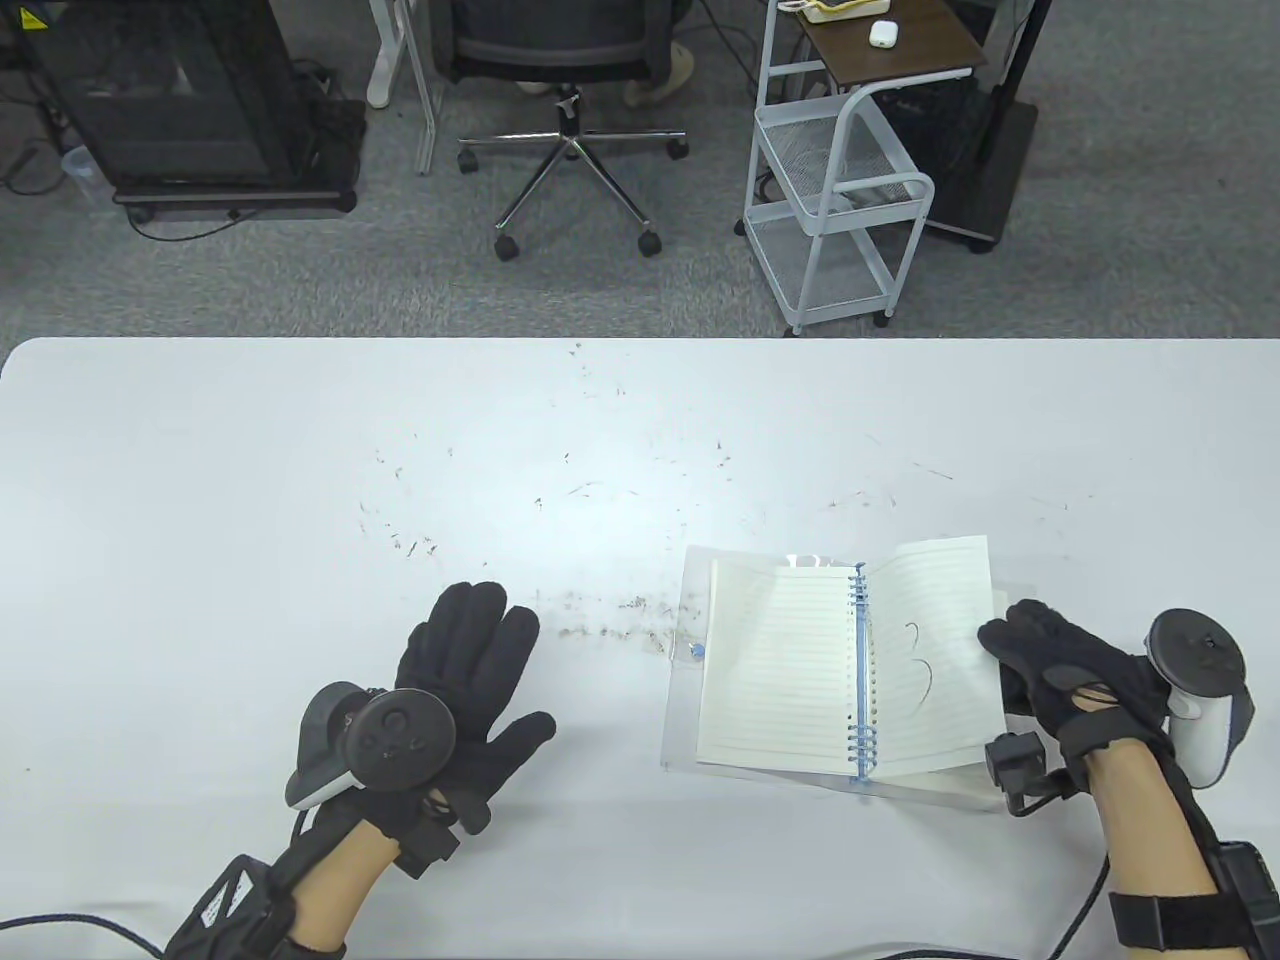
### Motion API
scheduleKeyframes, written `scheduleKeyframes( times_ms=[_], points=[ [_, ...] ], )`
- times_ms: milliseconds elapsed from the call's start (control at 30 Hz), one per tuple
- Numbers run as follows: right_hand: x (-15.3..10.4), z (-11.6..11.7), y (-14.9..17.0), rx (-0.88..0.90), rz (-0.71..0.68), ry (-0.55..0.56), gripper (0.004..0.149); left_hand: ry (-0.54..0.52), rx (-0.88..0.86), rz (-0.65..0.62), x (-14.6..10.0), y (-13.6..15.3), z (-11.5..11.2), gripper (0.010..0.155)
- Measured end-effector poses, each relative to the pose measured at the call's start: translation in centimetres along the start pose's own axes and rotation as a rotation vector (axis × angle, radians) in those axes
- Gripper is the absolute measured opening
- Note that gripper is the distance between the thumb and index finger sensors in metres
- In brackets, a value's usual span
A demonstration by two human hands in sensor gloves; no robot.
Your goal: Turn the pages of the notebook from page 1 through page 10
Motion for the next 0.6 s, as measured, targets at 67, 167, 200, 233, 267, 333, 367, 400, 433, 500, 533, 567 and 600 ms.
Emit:
scheduleKeyframes(
  times_ms=[67, 167, 200, 233, 267, 333, 367, 400, 433, 500, 533, 567, 600],
  points=[
    [0.0, 0.4, -0.3, -0.044, -0.011, -0.014, 0.068, 0.000, 0.000, -0.001, 0.0, 0.0, 0.0, 0.085],
    [0.0, 1.3, -0.8, -0.054, -0.013, -0.019, 0.062, -0.005, 0.000, -0.003, 0.0, -0.1, 0.1, 0.085],
    [0.1, 1.6, -1.1, -0.056, -0.019, -0.020, 0.061, -0.007, 0.000, -0.004, 0.0, -0.1, 0.1, 0.085],
    [0.1, 1.8, -1.3, -0.060, -0.022, -0.020, 0.061, -0.009, 0.000, -0.005, 0.0, -0.1, 0.2, 0.085],
    [0.2, 2.2, -1.7, -0.069, -0.029, -0.022, 0.060, -0.010, 0.000, -0.006, 0.0, -0.1, 0.2, 0.085],
    [0.3, 2.9, -2.5, -0.089, -0.042, -0.033, 0.060, -0.012, -0.001, -0.007, 0.0, -0.1, 0.2, 0.085],
    [0.4, 3.4, -2.9, -0.097, -0.048, -0.039, 0.059, -0.012, -0.001, -0.008, 0.0, -0.1, 0.2, 0.085],
    [0.5, 4.0, -3.4, -0.104, -0.055, -0.042, 0.059, -0.012, -0.001, -0.010, -0.1, -0.1, 0.2, 0.085],
    [0.5, 4.4, -3.7, -0.110, -0.059, -0.046, 0.059, -0.013, -0.001, -0.012, -0.1, -0.1, 0.3, 0.085],
    [0.7, 5.5, -4.2, -0.125, -0.066, -0.060, 0.059, -0.014, 0.000, -0.016, -0.1, -0.2, 0.3, 0.085],
    [0.8, 6.2, -4.5, -0.135, -0.069, -0.067, 0.059, -0.016, 0.001, -0.018, -0.1, -0.2, 0.3, 0.085],
    [0.9, 6.9, -4.7, -0.148, -0.072, -0.075, 0.059, -0.017, 0.001, -0.020, -0.1, -0.3, 0.3, 0.085],
    [1.0, 7.5, -4.9, -0.160, -0.073, -0.082, 0.059, -0.018, 0.000, -0.022, -0.1, -0.3, 0.3, 0.085]
  ],
)
Point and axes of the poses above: the tracker on the back of each hand, its own y axis roughly to the little-finger side, its own x axis roughly from the wrist to the fingertips, z = x × y, the point moved 4 cm from there along x, roughly from the wrist to the fingertips, and after that the axes turned 1 degree about -x, right-handed, at the moved point
